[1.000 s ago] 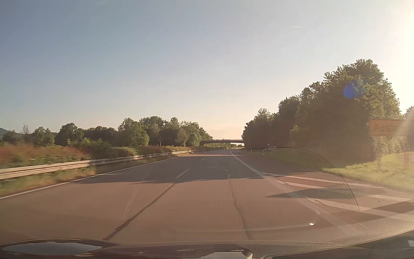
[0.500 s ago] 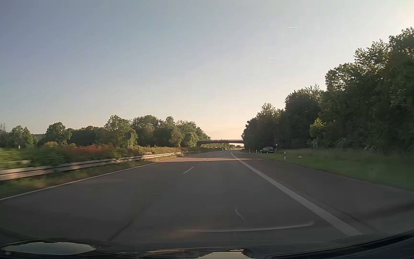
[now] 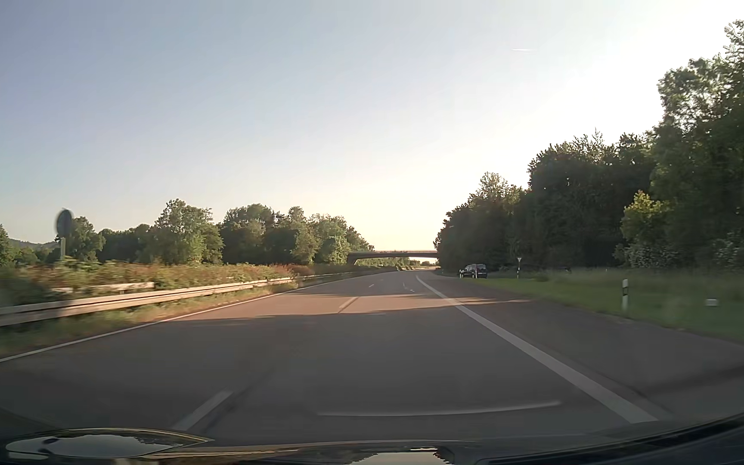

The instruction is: Follow the waypoints while adhering to traffic rules and regulations

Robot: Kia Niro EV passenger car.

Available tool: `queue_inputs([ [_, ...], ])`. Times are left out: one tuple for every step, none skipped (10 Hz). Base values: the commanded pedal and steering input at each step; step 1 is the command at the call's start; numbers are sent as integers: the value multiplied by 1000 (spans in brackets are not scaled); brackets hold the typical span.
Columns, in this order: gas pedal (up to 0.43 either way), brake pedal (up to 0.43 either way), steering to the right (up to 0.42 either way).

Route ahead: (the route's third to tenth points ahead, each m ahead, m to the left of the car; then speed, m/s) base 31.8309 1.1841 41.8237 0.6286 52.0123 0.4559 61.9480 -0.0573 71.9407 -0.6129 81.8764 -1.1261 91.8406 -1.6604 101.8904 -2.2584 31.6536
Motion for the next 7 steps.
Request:
queue_inputs([
  [248,0,4],
  [248,0,4],
  [248,0,4],
  [248,0,4],
  [248,0,4],
  [248,0,4],
  [248,0,4],
])
